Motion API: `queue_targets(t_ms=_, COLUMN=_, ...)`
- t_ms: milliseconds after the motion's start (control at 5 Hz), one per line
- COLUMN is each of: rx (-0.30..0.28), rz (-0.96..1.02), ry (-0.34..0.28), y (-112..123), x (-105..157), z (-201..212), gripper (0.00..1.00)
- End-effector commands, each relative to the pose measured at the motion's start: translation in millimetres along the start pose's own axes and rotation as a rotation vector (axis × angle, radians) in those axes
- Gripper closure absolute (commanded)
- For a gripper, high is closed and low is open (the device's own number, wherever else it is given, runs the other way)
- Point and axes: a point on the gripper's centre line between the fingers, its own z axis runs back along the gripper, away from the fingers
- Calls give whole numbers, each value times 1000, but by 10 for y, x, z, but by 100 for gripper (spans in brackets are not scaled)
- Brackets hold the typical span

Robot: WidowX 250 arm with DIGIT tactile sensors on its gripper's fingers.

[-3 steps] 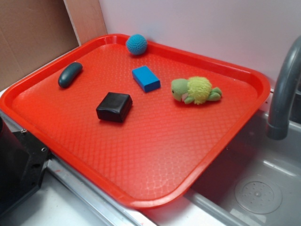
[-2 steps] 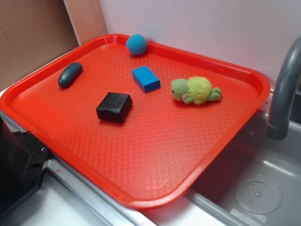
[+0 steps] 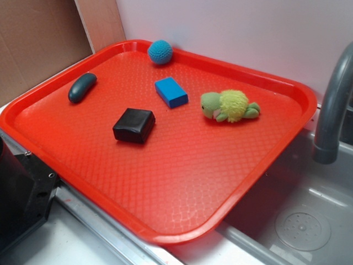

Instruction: Grab the green animal.

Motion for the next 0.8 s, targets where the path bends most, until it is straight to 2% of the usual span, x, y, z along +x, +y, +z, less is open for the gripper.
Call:
queue_targets(t_ms=0, rx=32, rz=-47, ry=-50, y=-125, x=300, z=-96, gripper=0)
queue_targets(t_ms=200, rx=28, rz=-82, ry=-88, y=-239, x=475, z=-234, gripper=0)
queue_targets(t_ms=400, rx=46, rz=-109, ry=-126, y=-403, x=741, z=-485, gripper=0)
queue_targets(t_ms=600, rx=35, rz=-142, ry=-158, y=-503, x=941, z=-714, gripper=0)
